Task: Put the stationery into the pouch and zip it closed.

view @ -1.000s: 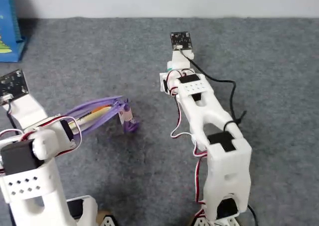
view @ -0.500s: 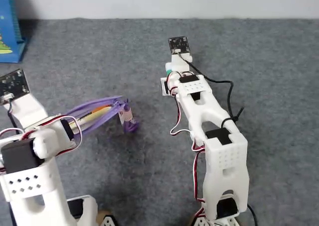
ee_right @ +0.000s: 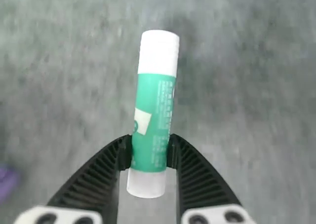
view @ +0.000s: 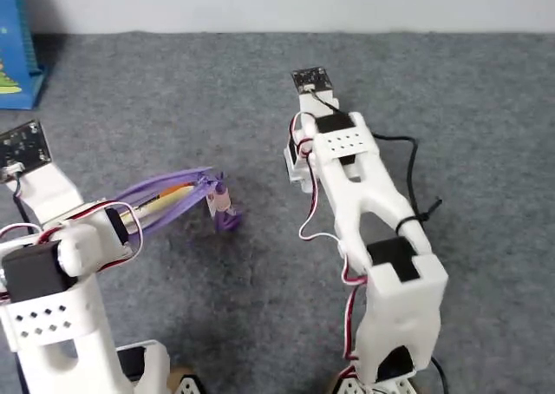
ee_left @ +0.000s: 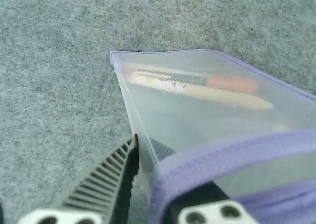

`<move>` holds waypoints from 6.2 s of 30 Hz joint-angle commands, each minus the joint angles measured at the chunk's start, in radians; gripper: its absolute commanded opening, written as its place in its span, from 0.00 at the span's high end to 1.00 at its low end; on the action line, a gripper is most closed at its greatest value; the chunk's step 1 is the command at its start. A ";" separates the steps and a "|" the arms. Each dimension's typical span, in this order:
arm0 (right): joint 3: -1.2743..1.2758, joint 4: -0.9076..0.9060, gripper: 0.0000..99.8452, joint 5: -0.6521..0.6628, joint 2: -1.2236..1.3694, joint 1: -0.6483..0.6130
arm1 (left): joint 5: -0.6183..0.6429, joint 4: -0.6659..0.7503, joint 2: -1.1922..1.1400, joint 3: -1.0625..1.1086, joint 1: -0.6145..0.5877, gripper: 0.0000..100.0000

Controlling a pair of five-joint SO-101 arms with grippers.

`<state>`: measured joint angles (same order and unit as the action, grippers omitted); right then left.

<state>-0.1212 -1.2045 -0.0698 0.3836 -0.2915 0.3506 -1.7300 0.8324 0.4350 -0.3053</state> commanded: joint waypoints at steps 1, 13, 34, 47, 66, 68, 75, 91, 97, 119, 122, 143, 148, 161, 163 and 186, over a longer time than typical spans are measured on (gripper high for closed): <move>-0.028 -0.194 0.99 0.012 -0.131 -0.025 | 0.003 -0.021 0.003 -0.002 0.005 0.99; 0.338 -0.348 0.99 0.063 -0.765 -0.242 | 0.005 -0.021 0.003 -0.005 0.005 0.99; 0.580 0.309 0.99 0.054 -1.342 -0.585 | 0.006 -0.021 0.003 -0.005 0.005 0.99; 1.157 1.253 0.99 0.054 -1.336 -0.634 | 0.006 -0.021 0.003 -0.005 0.005 0.99; 1.306 1.699 0.89 0.057 -0.951 -0.634 | 0.006 -0.023 0.003 -0.007 0.003 0.99; 1.315 1.670 0.81 0.058 -0.952 -0.636 | 0.006 -0.023 0.003 -0.007 0.003 0.99; 1.313 1.558 0.76 0.057 -1.040 -0.636 | 0.006 -0.023 0.003 -0.007 0.003 0.99; 1.313 1.009 0.77 0.055 -1.515 -0.613 | 0.006 -0.023 0.003 -0.028 -0.034 0.99; 1.304 0.825 0.77 0.020 -1.560 -0.510 | -0.051 -0.023 0.003 -0.151 -0.226 0.99; 0.767 0.723 0.77 -0.127 -0.667 -0.435 | -0.132 -0.020 0.003 -0.203 -0.522 0.99; 0.655 0.723 0.77 -0.155 -0.516 -0.466 | -0.132 -0.020 0.003 -0.203 -0.523 0.99; 0.152 0.668 0.99 -0.132 0.128 -0.410 | -0.161 -0.021 0.003 -0.159 -0.522 0.99; 0.144 0.447 0.99 -0.100 0.021 -0.421 | -0.161 -0.021 0.003 -0.153 -0.520 0.99; 0.480 0.294 0.99 -0.097 -0.740 -0.506 | -0.161 -0.021 0.002 -0.153 -0.519 0.99; 0.523 0.294 0.99 -0.097 -0.866 -0.538 | -0.161 -0.021 0.002 -0.153 -0.517 0.99; 0.971 0.730 0.99 -0.095 -1.646 -0.561 | -0.009 -0.023 0.002 -0.153 -0.092 0.99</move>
<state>0.8163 -0.6030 -0.1757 -1.2152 -0.8439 0.3153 -1.7361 0.8309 0.3030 -0.4312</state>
